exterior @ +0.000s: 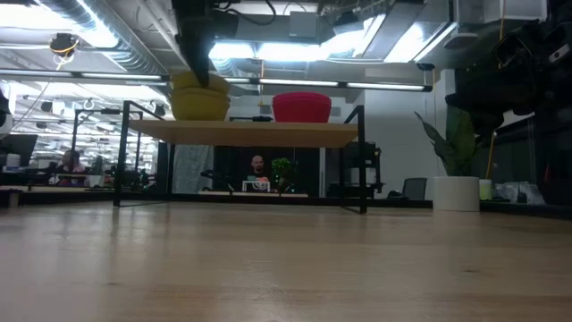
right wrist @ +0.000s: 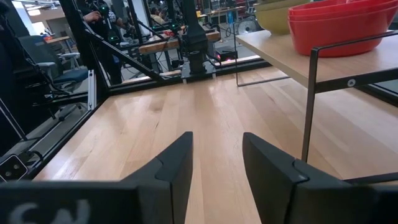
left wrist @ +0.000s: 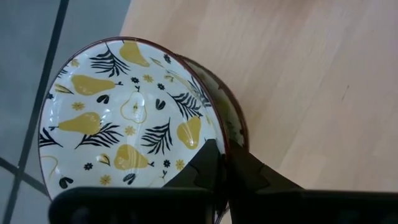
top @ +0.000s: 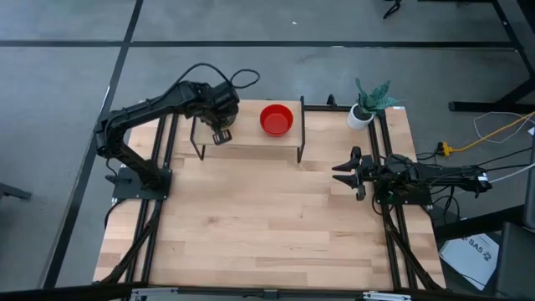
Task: Pick & Place Mini bowls
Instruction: Stack the white patterned bowl on the white patterned bowls on the shelf, then adjust the white patterned bowls on the shelf
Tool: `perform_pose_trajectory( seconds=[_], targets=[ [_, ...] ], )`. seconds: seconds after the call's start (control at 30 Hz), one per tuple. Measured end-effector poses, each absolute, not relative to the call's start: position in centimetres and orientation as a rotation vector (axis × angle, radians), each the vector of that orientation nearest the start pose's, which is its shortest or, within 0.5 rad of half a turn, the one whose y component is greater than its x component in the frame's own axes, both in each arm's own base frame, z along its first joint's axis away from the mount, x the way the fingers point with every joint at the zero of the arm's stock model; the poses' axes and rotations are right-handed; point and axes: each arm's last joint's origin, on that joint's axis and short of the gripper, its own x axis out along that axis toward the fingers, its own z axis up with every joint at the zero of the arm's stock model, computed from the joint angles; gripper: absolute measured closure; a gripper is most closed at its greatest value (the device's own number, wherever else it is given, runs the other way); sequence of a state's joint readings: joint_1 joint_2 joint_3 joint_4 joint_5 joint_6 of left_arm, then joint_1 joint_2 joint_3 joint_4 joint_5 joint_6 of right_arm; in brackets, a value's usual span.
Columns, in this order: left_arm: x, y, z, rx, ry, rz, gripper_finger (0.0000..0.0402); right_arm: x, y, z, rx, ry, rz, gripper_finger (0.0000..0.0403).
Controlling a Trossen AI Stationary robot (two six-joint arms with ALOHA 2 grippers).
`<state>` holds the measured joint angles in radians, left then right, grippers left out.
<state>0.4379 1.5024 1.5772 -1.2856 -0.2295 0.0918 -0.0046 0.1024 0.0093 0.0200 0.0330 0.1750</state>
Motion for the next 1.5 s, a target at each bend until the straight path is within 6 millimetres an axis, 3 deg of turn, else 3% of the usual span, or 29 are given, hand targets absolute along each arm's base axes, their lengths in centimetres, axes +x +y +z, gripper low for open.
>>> perform_pose_trajectory(
  seconds=[0.43, 0.87, 1.2, 1.5],
  targets=[
    [24.3, 13.0, 35.5, -0.100, 1.241, 0.551, 0.0368, 10.3, -0.1, 16.0, 0.174, 0.069, -0.044, 0.0263],
    [24.5, 12.5, 35.6, -0.134, 1.227, 0.534, 0.0307, 10.3, -0.1, 16.0, 0.174, 0.070, -0.044, 0.0263],
    [24.6, 12.0, 39.8, -0.086, 1.076, 0.558, 0.0311, 10.3, -0.1, 16.0, 0.174, 0.070, -0.044, 0.0263],
    [25.2, 12.3, 41.9, -0.090, 0.908, 0.590, 0.0309, 10.3, -0.1, 16.0, 0.174, 0.070, -0.044, 0.0263]
  ],
)
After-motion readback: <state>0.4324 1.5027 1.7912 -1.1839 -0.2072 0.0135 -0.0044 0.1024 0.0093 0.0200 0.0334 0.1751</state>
